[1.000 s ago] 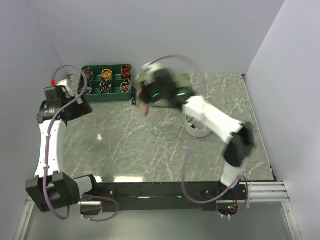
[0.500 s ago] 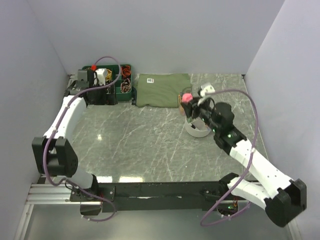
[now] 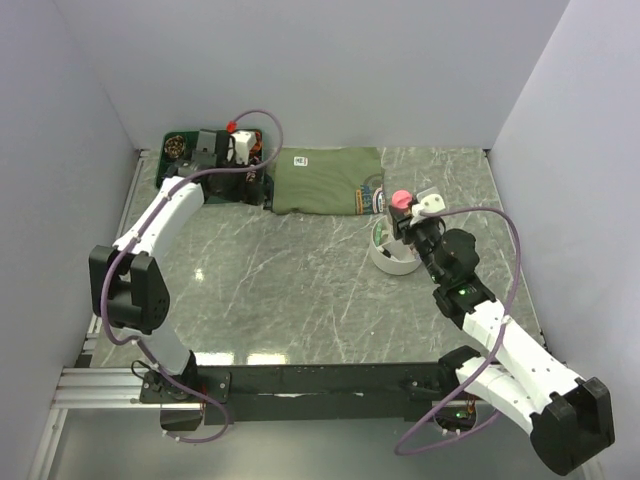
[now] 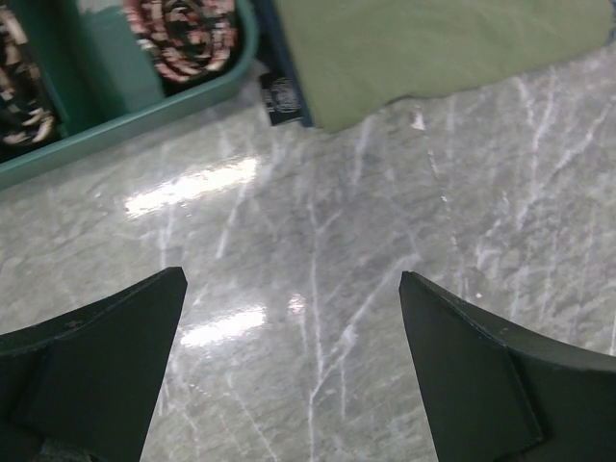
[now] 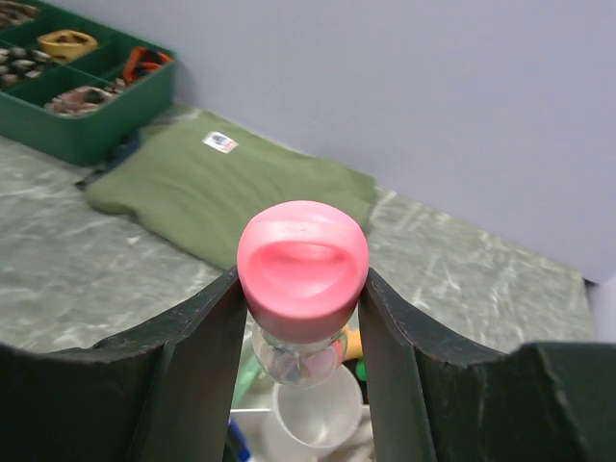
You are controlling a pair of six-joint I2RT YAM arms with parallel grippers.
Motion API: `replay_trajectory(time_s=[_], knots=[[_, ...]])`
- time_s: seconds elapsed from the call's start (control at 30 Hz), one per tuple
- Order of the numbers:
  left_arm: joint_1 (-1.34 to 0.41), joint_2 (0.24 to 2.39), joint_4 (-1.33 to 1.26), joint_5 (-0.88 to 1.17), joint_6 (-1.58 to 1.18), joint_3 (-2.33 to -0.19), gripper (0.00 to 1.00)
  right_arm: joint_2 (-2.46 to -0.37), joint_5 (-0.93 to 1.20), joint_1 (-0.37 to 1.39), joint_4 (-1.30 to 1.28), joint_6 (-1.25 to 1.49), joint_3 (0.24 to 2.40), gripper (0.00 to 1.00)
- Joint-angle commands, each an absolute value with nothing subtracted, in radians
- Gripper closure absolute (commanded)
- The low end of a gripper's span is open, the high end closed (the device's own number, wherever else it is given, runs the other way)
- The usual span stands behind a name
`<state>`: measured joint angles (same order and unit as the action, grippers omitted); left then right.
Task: Sort the stationery into containers
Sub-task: Place the stationery in the storage box.
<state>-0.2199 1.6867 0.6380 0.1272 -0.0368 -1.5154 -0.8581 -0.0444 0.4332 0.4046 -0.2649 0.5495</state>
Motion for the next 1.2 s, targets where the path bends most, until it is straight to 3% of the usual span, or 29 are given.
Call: replay_trajectory(time_s=[0.0, 0.83, 0.87, 0.9, 0.93, 0.97, 1.03, 1.17], knots=[[-0.253, 1.695, 0.606, 0.1, -0.014, -1.568, 0.0, -0.88, -0.109, 0.39, 0.437, -0.279, 0.587, 1.0], [-0.265, 1.73, 0.603, 0.113, -0.049, -1.582, 0.0, -1.022, -0.061, 0.324, 0.351, -0.164, 0.552, 1.0], [-0.268, 1.732, 0.603, 0.118, -0.052, -1.582, 0.01, -1.023, -0.067, 0.324, 0.333, -0.16, 0.558, 0.98], [-0.27, 1.733, 0.601, 0.129, -0.057, -1.586, 0.01, -1.02, -0.075, 0.322, 0.322, -0.155, 0.563, 0.76], [-0.273, 1.735, 0.6, 0.136, -0.058, -1.589, 0.0, -1.014, -0.078, 0.322, 0.302, -0.147, 0.572, 0.62], [-0.278, 1.739, 0.6, 0.146, -0.06, -1.592, 0.0, -0.999, -0.081, 0.321, 0.258, -0.144, 0.596, 0.54], [-0.288, 1.744, 0.597, 0.155, -0.067, -1.603, 0.0, -0.977, -0.11, 0.318, 0.224, -0.129, 0.623, 0.41], [-0.362, 1.79, 0.609, 0.133, -0.069, -1.653, 0.0, -0.91, -0.164, 0.292, 0.108, -0.078, 0.745, 0.34]])
